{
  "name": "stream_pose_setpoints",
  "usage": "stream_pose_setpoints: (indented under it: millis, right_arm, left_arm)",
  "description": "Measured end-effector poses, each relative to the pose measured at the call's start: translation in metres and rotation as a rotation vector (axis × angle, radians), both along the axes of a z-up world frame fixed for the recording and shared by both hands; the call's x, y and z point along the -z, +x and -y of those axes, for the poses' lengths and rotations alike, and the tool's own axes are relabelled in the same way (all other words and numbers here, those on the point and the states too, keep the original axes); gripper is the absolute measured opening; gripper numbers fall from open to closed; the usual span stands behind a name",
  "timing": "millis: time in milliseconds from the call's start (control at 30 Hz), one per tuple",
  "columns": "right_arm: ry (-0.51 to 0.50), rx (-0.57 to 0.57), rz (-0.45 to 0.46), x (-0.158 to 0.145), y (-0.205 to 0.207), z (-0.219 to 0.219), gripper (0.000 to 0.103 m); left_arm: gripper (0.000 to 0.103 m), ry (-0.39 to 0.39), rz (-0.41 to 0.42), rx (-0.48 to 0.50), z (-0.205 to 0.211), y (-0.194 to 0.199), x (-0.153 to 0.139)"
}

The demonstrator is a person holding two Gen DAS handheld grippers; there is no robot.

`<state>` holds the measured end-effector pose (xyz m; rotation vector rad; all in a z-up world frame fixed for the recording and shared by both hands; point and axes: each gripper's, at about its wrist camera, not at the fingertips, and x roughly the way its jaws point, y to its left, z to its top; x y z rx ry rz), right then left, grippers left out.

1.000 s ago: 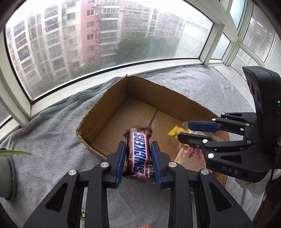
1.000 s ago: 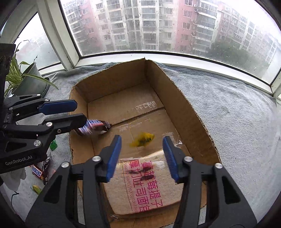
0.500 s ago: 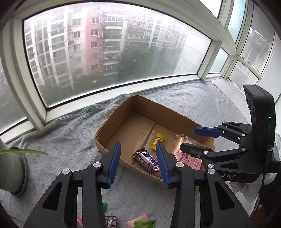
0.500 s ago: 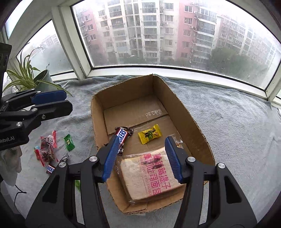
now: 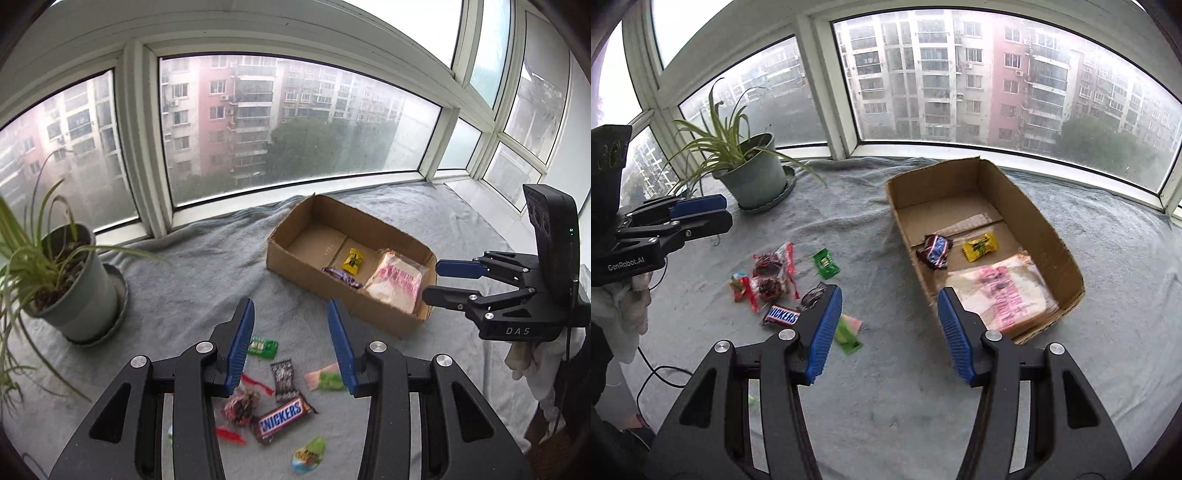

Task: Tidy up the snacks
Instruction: 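Grasp the green candy packet with the right tool while the left tool grasps the round candy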

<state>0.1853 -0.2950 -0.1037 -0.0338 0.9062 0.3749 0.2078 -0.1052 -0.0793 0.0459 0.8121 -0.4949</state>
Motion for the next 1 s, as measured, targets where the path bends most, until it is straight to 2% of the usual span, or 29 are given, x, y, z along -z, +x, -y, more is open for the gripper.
stream_pose_setpoints:
  millis: [200,433,700,1000]
  right_arm:
    - [-0.016,-0.023,-0.02,0.022,-0.029,-0.025,0.057]
    - [-0.044,-0.055,-0.079,0.051,-0.028,-0.039,0.057]
    - [-0.118,-0.152,-0.168,0.084,-0.001,-0.057,0.057]
    - [-0.197,-0.222,-0.214,0.105,0.024,-0.075,0.057]
  left_arm:
    - [0.04,-0.026,-0.056,-0.046,-0.03,-0.04,0.028]
    - [0.04,-0.003,-0.114,-0.033,-0.027,-0.075,0.067]
    - [0.04,0.003,-0.201,-0.046,-0.025,-0.081,0.107]
    - [0.04,-0.013,-0.246,-0.035,-0.02,-0.077,0.124]
